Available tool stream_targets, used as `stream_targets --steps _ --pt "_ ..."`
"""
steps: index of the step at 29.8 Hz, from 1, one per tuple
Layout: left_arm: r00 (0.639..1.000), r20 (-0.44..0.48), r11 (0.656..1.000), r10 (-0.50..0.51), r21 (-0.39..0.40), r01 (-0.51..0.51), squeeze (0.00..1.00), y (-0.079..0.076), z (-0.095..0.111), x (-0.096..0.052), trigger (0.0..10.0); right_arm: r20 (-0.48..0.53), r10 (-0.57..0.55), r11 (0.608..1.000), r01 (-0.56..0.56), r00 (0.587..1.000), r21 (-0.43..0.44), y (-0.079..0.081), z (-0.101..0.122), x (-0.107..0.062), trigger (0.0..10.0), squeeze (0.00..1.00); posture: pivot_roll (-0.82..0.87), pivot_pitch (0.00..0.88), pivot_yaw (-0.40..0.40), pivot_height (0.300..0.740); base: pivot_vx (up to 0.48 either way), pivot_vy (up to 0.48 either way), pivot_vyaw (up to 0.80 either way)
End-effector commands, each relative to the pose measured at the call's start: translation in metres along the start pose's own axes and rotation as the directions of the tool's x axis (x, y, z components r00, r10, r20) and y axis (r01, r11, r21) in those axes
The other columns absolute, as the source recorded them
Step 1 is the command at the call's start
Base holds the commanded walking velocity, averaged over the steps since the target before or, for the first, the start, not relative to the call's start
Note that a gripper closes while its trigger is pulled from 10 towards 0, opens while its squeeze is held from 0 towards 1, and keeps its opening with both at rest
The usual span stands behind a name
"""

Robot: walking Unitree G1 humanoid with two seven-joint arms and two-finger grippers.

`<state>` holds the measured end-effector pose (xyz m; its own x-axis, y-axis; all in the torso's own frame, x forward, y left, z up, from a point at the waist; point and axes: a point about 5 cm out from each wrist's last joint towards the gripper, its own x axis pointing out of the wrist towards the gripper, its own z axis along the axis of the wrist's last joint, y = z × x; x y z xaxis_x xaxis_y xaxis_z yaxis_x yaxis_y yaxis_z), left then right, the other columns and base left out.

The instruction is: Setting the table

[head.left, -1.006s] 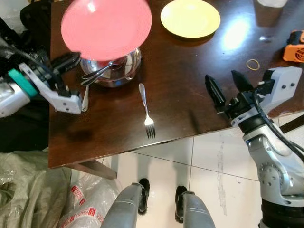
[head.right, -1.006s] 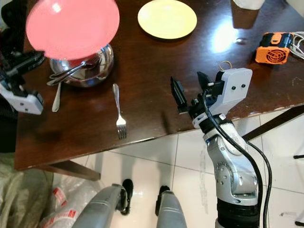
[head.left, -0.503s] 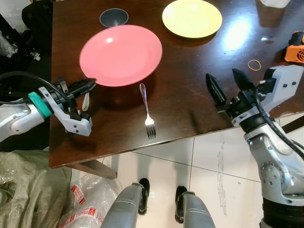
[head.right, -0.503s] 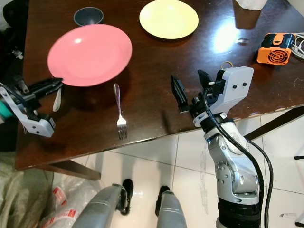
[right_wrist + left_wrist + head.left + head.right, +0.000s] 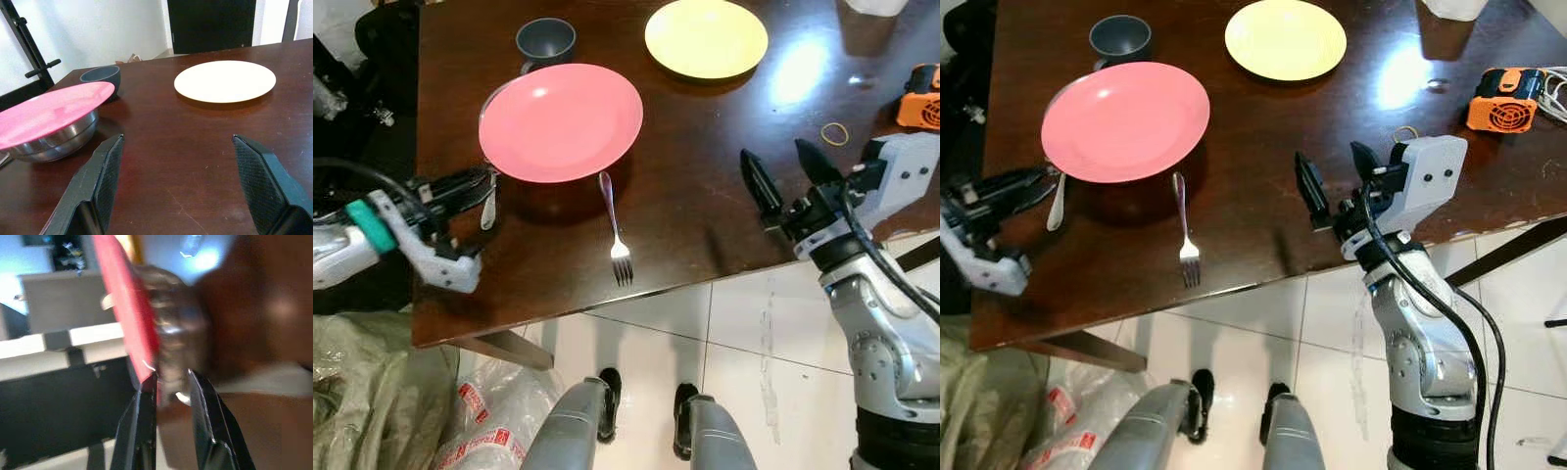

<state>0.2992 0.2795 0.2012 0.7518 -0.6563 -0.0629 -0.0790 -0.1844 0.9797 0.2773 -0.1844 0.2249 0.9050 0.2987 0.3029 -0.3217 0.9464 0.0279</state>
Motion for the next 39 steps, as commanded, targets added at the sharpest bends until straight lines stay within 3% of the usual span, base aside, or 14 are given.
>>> stream_targets --steps 1,8,12,16,17,18,20,21,22,25,26,27,31,39 --pt "0.991 -0.117 0.997 -0.072 -0.044 0.067 0.0 -0.014 -0.014 -0.019 10.0 -0.011 0.005 1.0 -0.005 1.0 0.006 0.0 -0.004 0.0 10.0 0.0 0.14 0.168 0.105 0.74 0.0 0.0 0.0" --pt "0.933 -0.36 0.972 0.016 -0.213 -0.099 0.0 -0.003 -0.04 -0.015 10.0 -0.014 0.008 1.0 -0.008 1.0 0.005 -0.001 -0.004 0.0 10.0 0.0 0.13 0.167 0.099 0.74 0.0 0.0 0.0" --pt "0.851 -0.522 0.852 0.046 -0.425 -0.307 0.0 0.007 -0.055 -0.004 10.0 -0.014 0.009 1.0 -0.009 1.0 0.006 -0.001 -0.004 0.0 10.0 0.0 0.13 0.166 0.094 0.74 0.0 0.0 0.0" --pt "0.864 -0.503 0.34 0.019 -0.81 -0.478 0.0 0.03 -0.052 0.033 10.0 -0.014 0.011 1.0 -0.011 1.0 0.011 0.0 -0.005 0.001 10.0 0.0 0.13 0.166 0.087 0.74 0.0 0.0 0.0" --pt "0.864 -0.503 0.34 0.019 -0.81 -0.478 0.0 0.03 -0.052 0.033 10.0 -0.014 0.011 1.0 -0.011 1.0 0.011 0.0 -0.005 0.001 10.0 0.0 0.13 0.166 0.087 0.74 0.0 0.0 0.0" --pt "0.89 -0.457 0.206 0.01 -0.87 -0.449 0.0 0.037 -0.046 0.042 10.0 -0.013 0.01 1.0 -0.01 1.0 0.015 0.001 -0.005 0.001 10.0 0.0 0.13 0.166 0.086 0.74 0.0 0.0 0.0" --pt "0.89 -0.457 0.206 0.01 -0.87 -0.449 0.0 0.037 -0.046 0.042 10.0 -0.013 0.01 1.0 -0.01 1.0 0.015 0.001 -0.005 0.001 10.0 0.0 0.13 0.166 0.086 0.74 0.0 0.0 0.0" --pt "0.923 -0.385 0.079 0.012 -0.92 -0.385 0.0 0.044 -0.037 0.049 10.0 -0.012 0.01 1.0 -0.01 1.0 0.018 0.002 -0.005 0.001 10.0 0.0 0.13 0.167 0.089 0.74 0.0 0.0 0.0" --pt "0.923 -0.385 0.079 0.012 -0.92 -0.385 0.0 0.044 -0.037 0.049 10.0 -0.012 0.01 1.0 -0.01 1.0 0.018 0.002 -0.005 0.001 10.0 0.0 0.13 0.167 0.089 0.74 0.0 0.0 0.0" --pt "0.997 -0.081 -0.245 -0.015 -0.966 -0.082 0.0 0.058 -0.01 0.045 10.0 -0.011 0.01 0.999 -0.01 1.0 0.032 0.006 -0.007 0.0 10.0 0.0 0.15 0.169 0.098 0.74 0.0 0.0 0.0" --pt "0.997 -0.081 -0.245 -0.015 -0.966 -0.082 0.0 0.058 -0.01 0.045 10.0 -0.011 0.01 0.999 -0.01 1.0 0.032 0.006 -0.007 0.0 10.0 0.0 0.15 0.169 0.098 0.74 0.0 0.0 0.0" --pt "0.999 -0.011 -0.326 -0.044 -0.945 -0.025 0.0 0.055 -0.006 0.039 10.0 -0.011 0.01 0.999 -0.01 1.0 0.036 0.007 -0.008 0.0 10.0 0.0 0.15 0.169 0.1 0.74 0.0 0.0 0.0" --pt "0.989 0.083 -0.488 -0.124 -0.873 0.012 0.0 0.033 0.002 0.023 10.0 -0.012 0.009 0.999 -0.008 1.0 0.05 0.01 -0.011 0.0 10.0 0.0 0.16 0.169 0.099 0.74 0.0 0.0 0.0" --pt "0.978 0.139 -0.637 -0.157 -0.771 0.007 0.0 0.013 0.042 0.039 10.0 -0.013 0.013 0.998 -0.013 1.0 0.06 0.012 -0.013 0.001 10.0 0.0 0.16 0.16 0.095 0.74 0.0 0.0 0.0"
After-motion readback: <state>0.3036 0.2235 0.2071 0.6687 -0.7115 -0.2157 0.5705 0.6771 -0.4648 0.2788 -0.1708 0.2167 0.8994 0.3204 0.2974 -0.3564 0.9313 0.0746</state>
